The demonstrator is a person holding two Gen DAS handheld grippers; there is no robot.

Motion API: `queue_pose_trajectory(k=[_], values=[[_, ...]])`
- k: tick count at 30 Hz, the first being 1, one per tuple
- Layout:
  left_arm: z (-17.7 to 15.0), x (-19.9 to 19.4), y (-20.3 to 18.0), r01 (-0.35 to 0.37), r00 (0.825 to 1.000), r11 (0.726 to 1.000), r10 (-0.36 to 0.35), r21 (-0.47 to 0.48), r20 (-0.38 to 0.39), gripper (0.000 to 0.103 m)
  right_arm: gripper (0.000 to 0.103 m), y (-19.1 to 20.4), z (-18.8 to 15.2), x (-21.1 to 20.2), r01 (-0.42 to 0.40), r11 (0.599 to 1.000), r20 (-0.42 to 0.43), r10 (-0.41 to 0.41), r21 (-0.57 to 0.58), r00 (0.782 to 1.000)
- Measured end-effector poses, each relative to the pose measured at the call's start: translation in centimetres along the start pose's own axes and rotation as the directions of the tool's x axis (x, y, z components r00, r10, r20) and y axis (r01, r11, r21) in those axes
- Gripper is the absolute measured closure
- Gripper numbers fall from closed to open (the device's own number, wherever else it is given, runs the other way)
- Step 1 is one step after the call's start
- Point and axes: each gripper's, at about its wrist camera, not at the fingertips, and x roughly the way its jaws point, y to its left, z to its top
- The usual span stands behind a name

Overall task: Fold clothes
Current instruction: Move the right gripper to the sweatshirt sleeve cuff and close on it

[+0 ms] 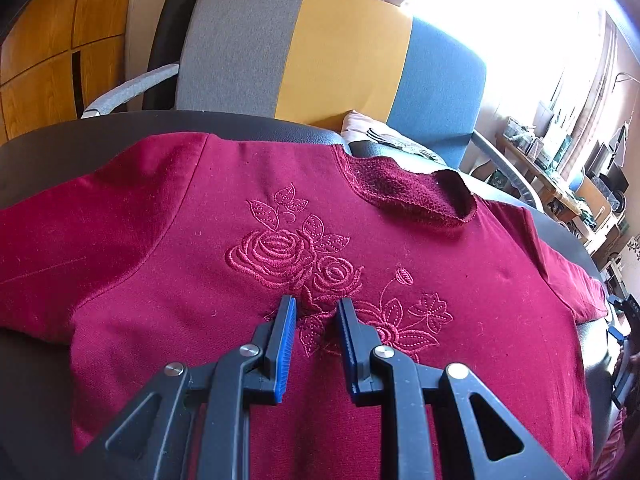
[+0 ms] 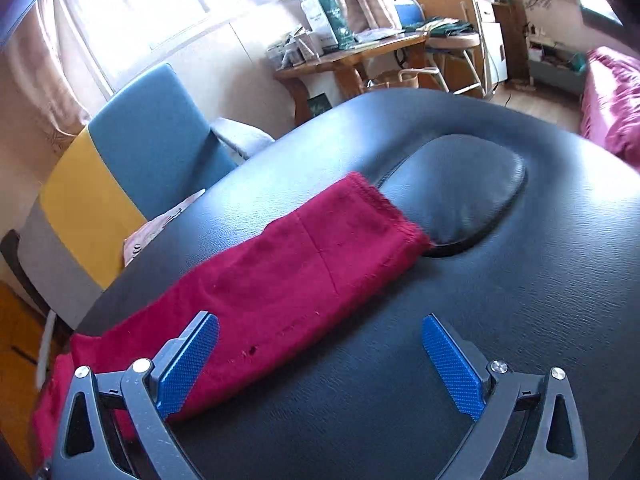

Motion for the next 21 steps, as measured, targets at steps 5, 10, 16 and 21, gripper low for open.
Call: queue_pose_trajectory(k=[5, 10, 16, 21], values=[[0.0, 0.0, 0.0, 0.001, 1.0, 1.0, -0.001, 0.001, 0.001, 0.082, 0.0, -0.5, 0.5, 0.7, -0.048, 0.997, -0.008, 0.048, 0.054, 0.999], [0.0, 0.0, 0.0, 0.001, 1.0, 1.0, -0.001, 0.001, 0.002, 0.082, 0.0, -0.9, 1.1, 1.2, -0.065, 0.995, 0.024, 0.063, 0.079, 0.998], [0.0, 0.0, 0.1, 0.003, 1.0, 1.0, -0.003, 0.002, 0.003, 0.082, 0.0, -0.8, 1.6, 1.9, -0.046, 0.995, 0.043, 0.042, 0.093, 0.998], [-0.1, 0.0, 0.0, 0.001, 1.0, 1.0, -0.001, 0.004, 0.004, 0.082, 0.007, 0.0, 1.8, 2.3, 0.017, 0.999, 0.02, -0.018, 0.036, 1.0]])
